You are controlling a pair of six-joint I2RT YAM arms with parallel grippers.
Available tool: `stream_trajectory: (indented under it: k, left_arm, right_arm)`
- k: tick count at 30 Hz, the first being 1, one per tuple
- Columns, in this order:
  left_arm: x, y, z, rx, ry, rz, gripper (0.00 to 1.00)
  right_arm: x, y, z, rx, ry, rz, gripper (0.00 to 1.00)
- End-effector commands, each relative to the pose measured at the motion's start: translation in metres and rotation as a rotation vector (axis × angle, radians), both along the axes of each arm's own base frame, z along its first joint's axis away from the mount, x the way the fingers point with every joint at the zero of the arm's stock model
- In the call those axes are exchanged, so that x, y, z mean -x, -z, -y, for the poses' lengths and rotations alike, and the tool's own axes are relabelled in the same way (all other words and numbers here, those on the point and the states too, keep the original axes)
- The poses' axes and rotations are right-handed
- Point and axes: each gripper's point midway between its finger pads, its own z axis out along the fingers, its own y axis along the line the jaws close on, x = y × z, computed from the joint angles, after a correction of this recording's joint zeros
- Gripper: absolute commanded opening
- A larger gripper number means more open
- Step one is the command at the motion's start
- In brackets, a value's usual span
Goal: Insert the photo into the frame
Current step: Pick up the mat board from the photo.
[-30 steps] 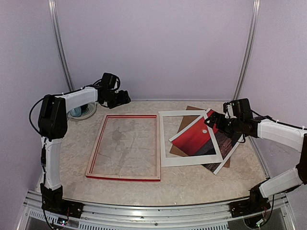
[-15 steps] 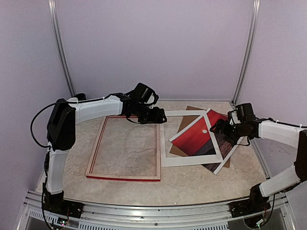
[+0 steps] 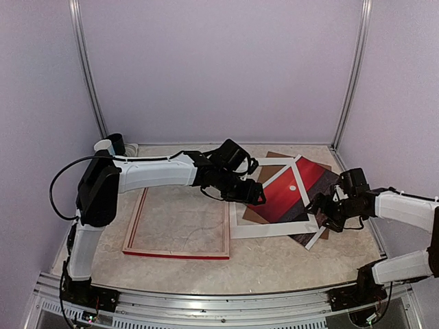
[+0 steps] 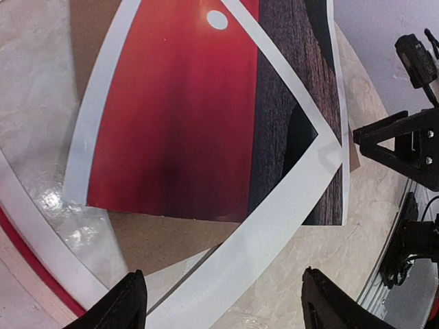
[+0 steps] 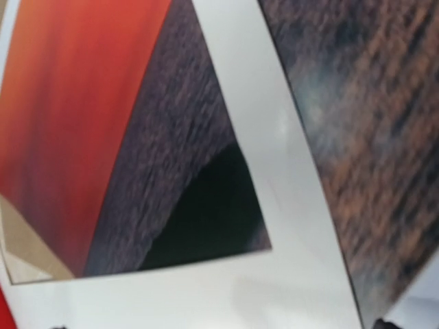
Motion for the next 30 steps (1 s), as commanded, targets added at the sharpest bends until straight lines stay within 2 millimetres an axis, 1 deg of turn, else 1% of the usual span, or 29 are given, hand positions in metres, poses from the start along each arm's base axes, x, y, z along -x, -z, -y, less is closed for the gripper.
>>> stream_trajectory:
  k: [1, 4, 9, 13, 16, 20, 30]
  left_arm:
    - [0.014, 0.016, 0.023, 0.026, 0.049, -0.036, 0.76]
    - [0.017, 0.023, 0.031, 0.038, 0.061, -0.047, 0.76]
    - [0.022, 0.035, 0.041, 0.043, 0.09, -0.084, 0.75]
    - [0.034, 0.042, 0.049, 0.048, 0.121, -0.107, 0.75]
    - [0.043, 0.047, 0.053, 0.046, 0.144, -0.121, 0.75]
    - [0.053, 0.061, 0.057, 0.037, 0.172, -0.155, 0.74]
    - [0.072, 0.076, 0.066, 0.04, 0.223, -0.204, 0.74]
  right_arm:
    - [0.016, 0.001, 0.004, -0.032, 0.048, -0.019, 0.96]
    - [0.021, 0.008, 0.005, -0.039, 0.057, -0.031, 0.96]
    - [0.022, 0.017, 0.007, -0.029, 0.069, -0.051, 0.95]
    - [0.023, 0.021, 0.006, -0.033, 0.067, -0.06, 0.96]
    - [0.024, 0.022, 0.005, -0.041, 0.067, -0.063, 0.95]
    - [0.022, 0.022, 0.004, -0.05, 0.068, -0.055, 0.95]
    - [0.023, 0.026, 0.002, -0.064, 0.07, -0.064, 0.95]
